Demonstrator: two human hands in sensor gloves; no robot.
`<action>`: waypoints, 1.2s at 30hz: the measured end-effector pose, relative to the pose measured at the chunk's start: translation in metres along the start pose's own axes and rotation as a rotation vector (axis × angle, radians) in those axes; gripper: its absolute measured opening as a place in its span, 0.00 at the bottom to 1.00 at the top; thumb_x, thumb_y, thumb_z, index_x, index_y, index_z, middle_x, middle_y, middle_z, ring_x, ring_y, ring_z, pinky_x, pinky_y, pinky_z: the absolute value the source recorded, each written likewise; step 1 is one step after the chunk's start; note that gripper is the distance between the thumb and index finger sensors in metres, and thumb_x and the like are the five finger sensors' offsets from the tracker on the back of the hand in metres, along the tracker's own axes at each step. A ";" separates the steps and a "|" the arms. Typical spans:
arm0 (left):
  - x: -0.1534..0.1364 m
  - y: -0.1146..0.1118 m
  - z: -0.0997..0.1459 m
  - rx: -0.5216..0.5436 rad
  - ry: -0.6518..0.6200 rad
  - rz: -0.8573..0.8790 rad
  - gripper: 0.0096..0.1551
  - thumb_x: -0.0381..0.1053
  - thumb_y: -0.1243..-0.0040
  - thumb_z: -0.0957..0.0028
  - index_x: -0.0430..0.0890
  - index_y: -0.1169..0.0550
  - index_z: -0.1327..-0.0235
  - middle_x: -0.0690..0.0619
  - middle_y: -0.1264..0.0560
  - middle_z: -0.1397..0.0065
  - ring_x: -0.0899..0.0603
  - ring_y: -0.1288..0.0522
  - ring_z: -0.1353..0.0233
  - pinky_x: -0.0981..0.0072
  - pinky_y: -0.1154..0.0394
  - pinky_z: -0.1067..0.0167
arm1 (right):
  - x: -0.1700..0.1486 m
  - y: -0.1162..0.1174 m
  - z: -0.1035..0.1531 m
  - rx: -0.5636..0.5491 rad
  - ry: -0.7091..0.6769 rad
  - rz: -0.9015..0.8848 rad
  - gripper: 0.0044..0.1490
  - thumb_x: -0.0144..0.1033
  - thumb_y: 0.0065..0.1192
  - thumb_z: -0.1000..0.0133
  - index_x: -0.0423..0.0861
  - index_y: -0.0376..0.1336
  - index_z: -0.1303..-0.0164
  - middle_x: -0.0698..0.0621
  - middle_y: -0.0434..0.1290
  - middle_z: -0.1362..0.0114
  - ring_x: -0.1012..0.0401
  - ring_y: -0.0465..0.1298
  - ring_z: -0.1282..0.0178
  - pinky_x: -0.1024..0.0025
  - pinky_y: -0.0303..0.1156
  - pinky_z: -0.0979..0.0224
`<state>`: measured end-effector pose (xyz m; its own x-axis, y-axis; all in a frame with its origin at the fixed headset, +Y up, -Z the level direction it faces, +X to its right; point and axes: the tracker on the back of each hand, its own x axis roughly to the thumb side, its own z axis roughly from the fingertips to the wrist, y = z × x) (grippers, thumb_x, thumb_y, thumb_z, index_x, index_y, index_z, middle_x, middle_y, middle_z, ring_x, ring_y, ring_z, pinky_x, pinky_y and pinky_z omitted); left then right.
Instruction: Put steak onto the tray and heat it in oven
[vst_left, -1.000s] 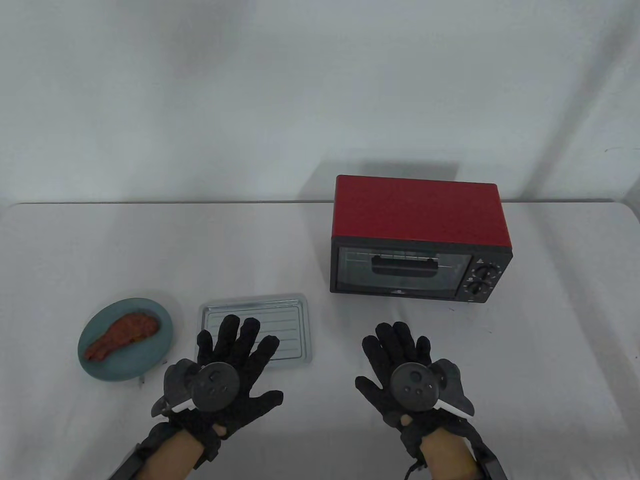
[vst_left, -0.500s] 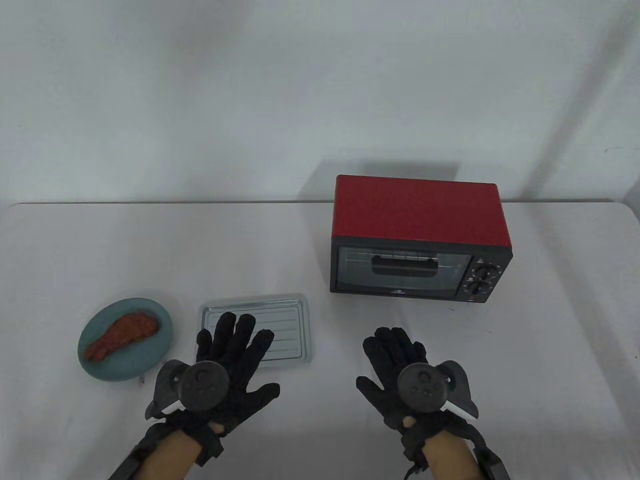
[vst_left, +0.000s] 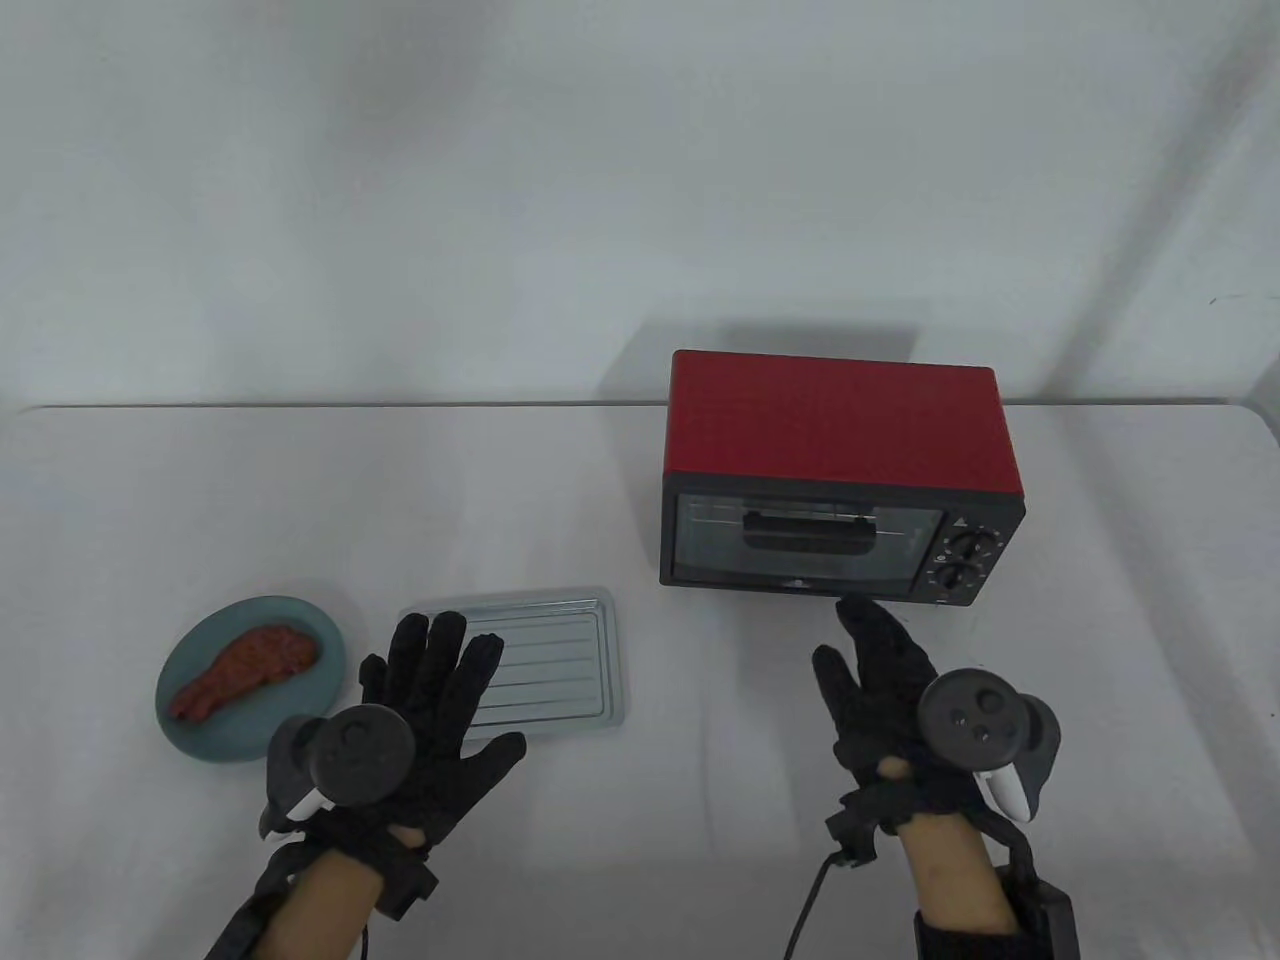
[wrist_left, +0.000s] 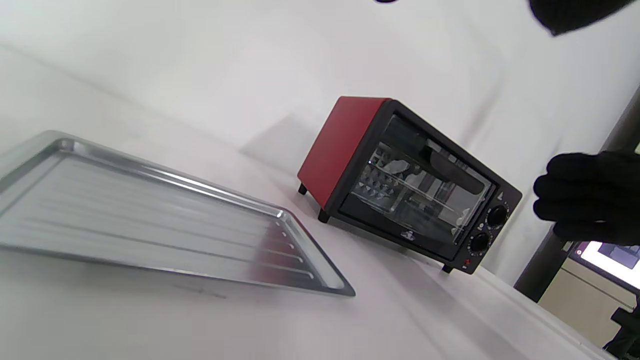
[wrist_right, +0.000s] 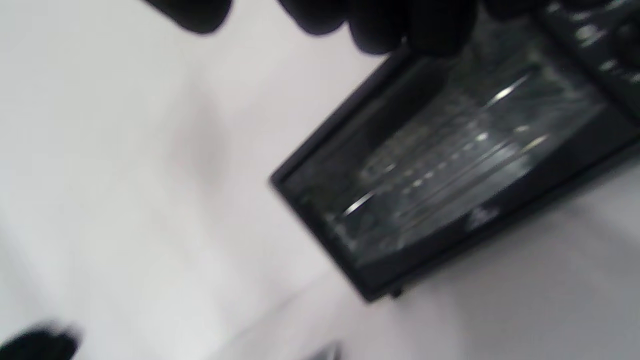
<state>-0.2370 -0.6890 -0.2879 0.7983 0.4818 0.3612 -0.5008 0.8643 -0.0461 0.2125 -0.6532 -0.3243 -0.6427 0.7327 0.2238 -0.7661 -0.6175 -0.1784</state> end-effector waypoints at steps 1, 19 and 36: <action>-0.001 0.001 0.000 0.001 0.001 0.004 0.52 0.85 0.56 0.52 0.61 0.50 0.18 0.51 0.59 0.12 0.36 0.66 0.13 0.24 0.60 0.29 | -0.005 -0.002 -0.011 -0.011 0.054 -0.029 0.42 0.47 0.52 0.41 0.34 0.52 0.25 0.28 0.60 0.25 0.32 0.65 0.31 0.32 0.60 0.36; -0.003 0.005 0.003 0.025 -0.001 0.063 0.51 0.83 0.56 0.50 0.61 0.50 0.18 0.50 0.59 0.12 0.36 0.66 0.13 0.24 0.60 0.29 | -0.063 0.025 -0.071 -0.098 0.426 -0.381 0.41 0.45 0.54 0.40 0.38 0.48 0.23 0.30 0.57 0.23 0.35 0.65 0.31 0.34 0.61 0.36; 0.002 -0.005 0.002 -0.026 -0.012 0.073 0.51 0.83 0.56 0.50 0.61 0.50 0.18 0.50 0.59 0.12 0.36 0.66 0.13 0.25 0.60 0.29 | -0.114 0.033 0.025 -0.141 0.696 -0.732 0.35 0.49 0.48 0.39 0.32 0.68 0.41 0.29 0.73 0.37 0.35 0.74 0.43 0.31 0.61 0.38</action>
<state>-0.2341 -0.6929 -0.2849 0.7560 0.5420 0.3669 -0.5486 0.8305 -0.0965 0.2606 -0.7645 -0.3319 0.1568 0.9485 -0.2754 -0.9379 0.0556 -0.3426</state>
